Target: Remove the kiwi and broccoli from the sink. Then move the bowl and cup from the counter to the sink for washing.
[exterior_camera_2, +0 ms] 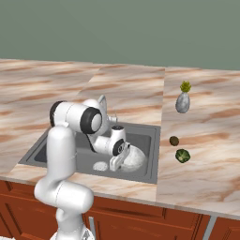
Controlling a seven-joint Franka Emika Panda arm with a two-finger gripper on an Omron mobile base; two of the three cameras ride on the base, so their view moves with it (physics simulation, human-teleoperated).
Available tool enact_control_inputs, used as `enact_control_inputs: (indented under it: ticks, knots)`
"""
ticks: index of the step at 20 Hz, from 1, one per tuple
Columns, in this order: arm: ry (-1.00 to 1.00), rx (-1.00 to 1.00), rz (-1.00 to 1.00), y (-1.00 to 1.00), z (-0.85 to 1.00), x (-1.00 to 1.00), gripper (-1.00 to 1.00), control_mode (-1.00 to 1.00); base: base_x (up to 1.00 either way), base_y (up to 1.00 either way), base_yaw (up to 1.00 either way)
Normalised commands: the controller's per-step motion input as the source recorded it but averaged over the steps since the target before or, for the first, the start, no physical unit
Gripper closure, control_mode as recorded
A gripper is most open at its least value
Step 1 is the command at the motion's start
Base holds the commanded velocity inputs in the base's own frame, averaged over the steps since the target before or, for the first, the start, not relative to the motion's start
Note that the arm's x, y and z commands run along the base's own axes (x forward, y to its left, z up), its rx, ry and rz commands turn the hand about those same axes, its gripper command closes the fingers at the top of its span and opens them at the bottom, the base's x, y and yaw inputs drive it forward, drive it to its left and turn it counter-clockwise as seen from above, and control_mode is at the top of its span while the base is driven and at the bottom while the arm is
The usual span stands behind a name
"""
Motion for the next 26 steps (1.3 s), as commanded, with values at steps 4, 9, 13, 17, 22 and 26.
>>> enact_control_inputs:
  ticks: [4,9,13,17,22,26]
  knots:
    - [0.04,0.0,-0.02,0.0,-0.13,0.13,1.0,-1.0,0.0,0.0,0.0]
    - [0.09,0.0,-0.03,0.01,-0.15,0.08,1.0,-1.0,0.0,0.0,0.0]
    - [0.1,0.0,-0.04,0.02,-0.18,0.08,1.0,-1.0,0.0,0.0,0.0]
    - [0.1,0.0,-0.04,0.03,-0.13,0.07,1.0,-1.0,0.0,0.0,0.0]
    - [0.08,0.0,-0.04,0.04,-0.07,0.11,1.0,-1.0,0.0,0.0,0.0]
    - [0.04,0.0,-0.03,0.01,-0.06,0.1,1.0,-1.0,0.0,0.0,0.0]
